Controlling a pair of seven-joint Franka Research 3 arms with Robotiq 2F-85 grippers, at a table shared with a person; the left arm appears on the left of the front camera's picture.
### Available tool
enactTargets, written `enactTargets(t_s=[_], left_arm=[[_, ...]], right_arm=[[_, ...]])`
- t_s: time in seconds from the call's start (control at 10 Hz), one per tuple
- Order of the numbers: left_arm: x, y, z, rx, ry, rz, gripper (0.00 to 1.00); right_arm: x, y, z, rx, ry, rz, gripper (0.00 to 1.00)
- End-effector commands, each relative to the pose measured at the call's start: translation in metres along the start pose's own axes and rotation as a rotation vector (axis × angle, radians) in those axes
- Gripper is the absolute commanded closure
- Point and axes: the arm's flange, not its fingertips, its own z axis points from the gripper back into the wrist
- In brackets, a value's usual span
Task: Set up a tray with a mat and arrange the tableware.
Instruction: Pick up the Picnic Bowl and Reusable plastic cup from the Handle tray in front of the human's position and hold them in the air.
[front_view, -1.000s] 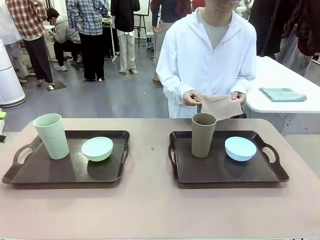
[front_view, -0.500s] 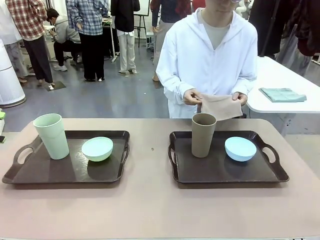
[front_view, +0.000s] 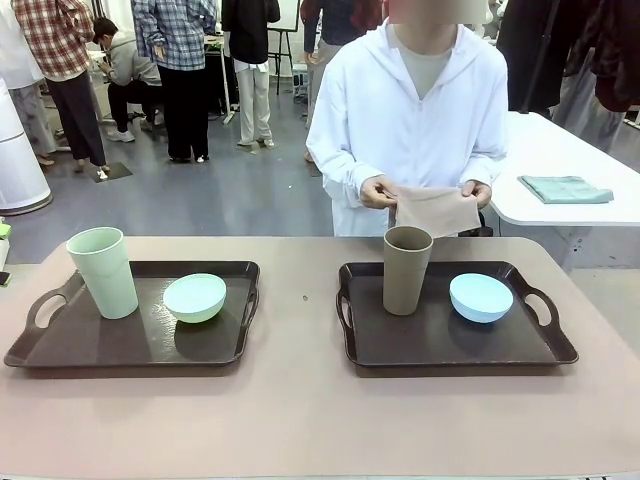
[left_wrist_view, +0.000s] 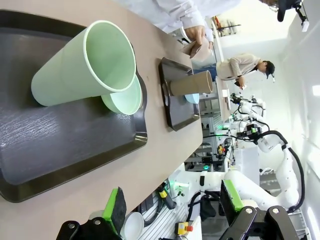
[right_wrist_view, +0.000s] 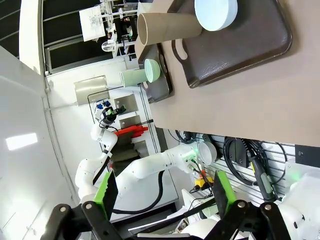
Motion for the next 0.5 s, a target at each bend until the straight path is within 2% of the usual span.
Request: enactTargets(t_s=[0.0,0.4], left_arm=[[-0.0009,-0.0001,0.0002,-0.024,-0.014,-0.013,0.0],[-0.0009,-0.0001,0.0002,-0.024,-0.014,-0.013,0.0]], right_arm=[[0.0008,0.0021,0.0009,0.021,0.001,0.017,0.0],[0.0008,0.0021,0.0009,0.021,0.001,0.017,0.0]])
